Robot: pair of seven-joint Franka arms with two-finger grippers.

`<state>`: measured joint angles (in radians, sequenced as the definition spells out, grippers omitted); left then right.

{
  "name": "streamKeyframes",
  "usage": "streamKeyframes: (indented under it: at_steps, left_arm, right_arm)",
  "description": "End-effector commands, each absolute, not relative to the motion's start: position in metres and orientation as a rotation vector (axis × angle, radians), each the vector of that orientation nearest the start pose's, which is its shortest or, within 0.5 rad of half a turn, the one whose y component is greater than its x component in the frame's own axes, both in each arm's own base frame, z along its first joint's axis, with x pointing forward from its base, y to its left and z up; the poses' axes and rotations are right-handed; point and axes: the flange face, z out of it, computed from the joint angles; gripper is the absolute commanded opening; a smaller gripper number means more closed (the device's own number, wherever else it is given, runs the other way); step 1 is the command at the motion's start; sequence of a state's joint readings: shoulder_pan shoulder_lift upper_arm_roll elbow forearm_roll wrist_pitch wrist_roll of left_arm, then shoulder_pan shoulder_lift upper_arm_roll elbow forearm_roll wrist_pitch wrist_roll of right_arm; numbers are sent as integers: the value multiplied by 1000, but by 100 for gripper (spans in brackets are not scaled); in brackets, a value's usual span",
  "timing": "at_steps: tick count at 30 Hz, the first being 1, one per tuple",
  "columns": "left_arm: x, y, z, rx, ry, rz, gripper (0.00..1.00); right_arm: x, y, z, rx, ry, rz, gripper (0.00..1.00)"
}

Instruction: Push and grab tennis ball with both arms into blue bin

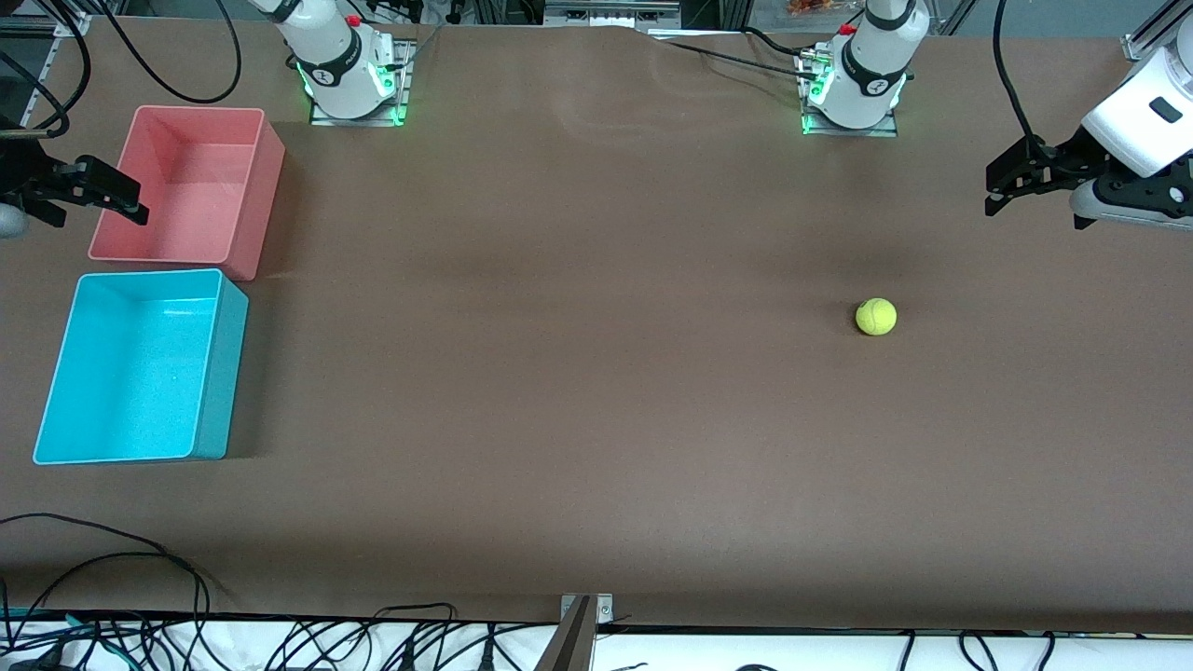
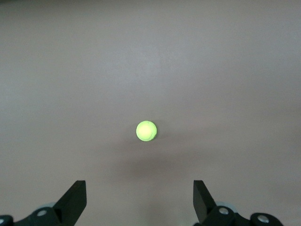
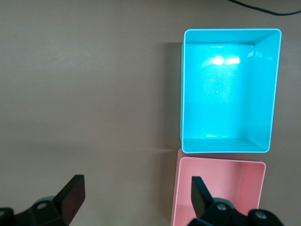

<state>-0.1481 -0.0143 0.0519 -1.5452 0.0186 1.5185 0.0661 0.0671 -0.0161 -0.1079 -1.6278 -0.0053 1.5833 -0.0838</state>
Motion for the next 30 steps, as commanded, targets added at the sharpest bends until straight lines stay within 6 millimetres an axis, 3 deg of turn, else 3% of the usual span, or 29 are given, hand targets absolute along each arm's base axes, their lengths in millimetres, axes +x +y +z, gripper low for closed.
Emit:
streamKeyframes:
  at_steps: [1,30]
  left_arm:
    - [547,-53,645,-3121,256,21,100]
    - [547,-55,646,-3121,258,19,100]
  right_arm:
    - [546,-20,614,-3126,-58,54,100]
    - [547,-12,616,-3125,-53,66,100]
